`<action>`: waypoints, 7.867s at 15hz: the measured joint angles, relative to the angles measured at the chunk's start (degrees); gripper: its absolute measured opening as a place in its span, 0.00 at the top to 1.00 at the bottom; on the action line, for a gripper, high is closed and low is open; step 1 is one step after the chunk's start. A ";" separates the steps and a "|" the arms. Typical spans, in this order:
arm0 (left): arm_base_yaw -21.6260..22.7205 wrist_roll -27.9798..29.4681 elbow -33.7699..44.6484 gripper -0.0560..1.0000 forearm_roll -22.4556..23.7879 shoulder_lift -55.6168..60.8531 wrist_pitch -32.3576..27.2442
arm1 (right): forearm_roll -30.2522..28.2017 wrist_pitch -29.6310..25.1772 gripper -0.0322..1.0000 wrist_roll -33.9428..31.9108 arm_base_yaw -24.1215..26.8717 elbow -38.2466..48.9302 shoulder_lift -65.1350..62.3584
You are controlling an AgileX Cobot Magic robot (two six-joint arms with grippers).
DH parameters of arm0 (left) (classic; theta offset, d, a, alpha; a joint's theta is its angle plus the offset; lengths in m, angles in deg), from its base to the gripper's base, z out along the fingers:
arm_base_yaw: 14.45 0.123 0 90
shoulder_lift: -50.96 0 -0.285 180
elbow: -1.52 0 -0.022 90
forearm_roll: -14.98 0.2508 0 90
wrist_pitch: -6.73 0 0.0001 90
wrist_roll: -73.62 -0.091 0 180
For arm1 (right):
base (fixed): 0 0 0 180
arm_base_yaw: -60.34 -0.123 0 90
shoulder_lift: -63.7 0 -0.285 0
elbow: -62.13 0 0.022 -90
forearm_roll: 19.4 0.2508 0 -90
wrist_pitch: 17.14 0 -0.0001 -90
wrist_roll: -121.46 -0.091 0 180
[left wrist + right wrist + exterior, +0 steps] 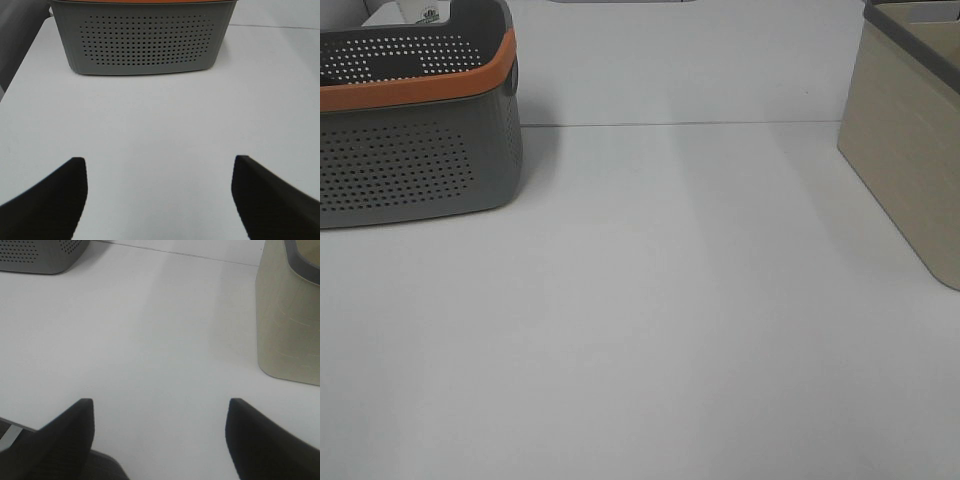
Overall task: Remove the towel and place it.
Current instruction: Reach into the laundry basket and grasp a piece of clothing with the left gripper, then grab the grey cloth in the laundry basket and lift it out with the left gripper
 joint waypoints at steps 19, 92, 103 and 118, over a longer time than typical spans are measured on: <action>0.00 0.00 0.00 0.25 -0.06 0.00 0.00 | 0.00 0.00 0.27 0.00 0.00 0.00 0.00; 16.44 -54.03 -89.21 0.28 -31.80 -130.86 10.71 | -2.06 0.00 0.27 -4.64 0.00 0.00 0.00; 13.12 -53.57 -89.32 0.31 -26.70 -133.73 10.08 | -2.12 0.00 0.27 -6.02 0.00 0.00 0.00; 13.12 -46.47 -89.32 0.95 -25.32 -129.66 16.16 | -2.12 0.00 0.27 -6.02 0.00 0.00 0.00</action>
